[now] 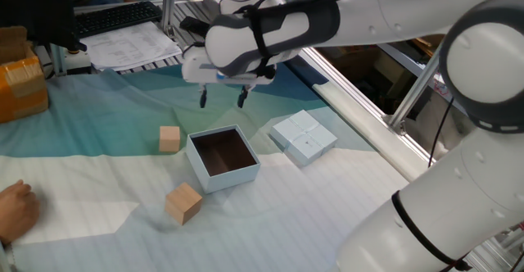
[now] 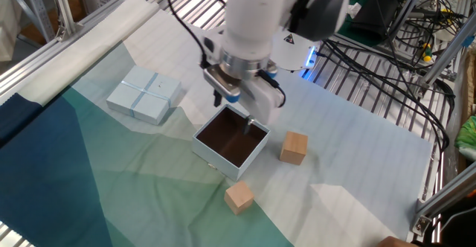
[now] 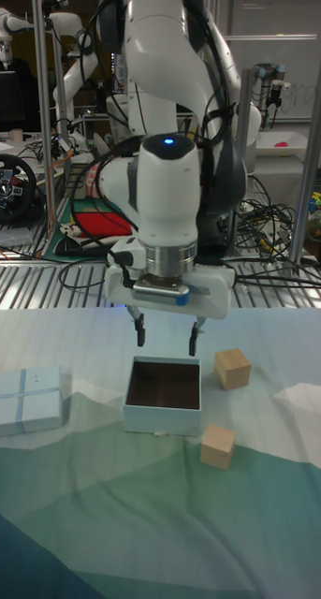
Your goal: Take everything out of the gift box
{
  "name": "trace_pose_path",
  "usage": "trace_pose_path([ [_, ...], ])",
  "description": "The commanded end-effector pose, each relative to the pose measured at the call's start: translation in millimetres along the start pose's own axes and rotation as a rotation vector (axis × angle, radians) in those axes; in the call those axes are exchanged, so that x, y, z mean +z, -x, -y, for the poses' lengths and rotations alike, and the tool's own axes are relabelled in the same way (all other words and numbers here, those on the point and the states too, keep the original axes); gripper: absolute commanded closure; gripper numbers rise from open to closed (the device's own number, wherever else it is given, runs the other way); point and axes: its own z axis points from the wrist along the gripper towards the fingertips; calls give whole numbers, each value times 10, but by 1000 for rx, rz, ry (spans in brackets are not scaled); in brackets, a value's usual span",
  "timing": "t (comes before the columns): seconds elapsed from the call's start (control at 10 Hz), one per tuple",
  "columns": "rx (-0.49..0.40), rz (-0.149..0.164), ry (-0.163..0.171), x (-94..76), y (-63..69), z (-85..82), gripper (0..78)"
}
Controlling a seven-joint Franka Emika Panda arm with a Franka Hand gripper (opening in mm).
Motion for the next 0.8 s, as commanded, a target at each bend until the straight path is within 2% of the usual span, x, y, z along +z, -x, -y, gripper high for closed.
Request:
trace_pose_path([
  [0.1, -65, -3, 1, -24, 71, 85, 1],
  [0.5, -150, -8, 7, -93, 202, 295, 1],
  [0.8, -178, -11, 13, -131, 218, 349, 1],
])
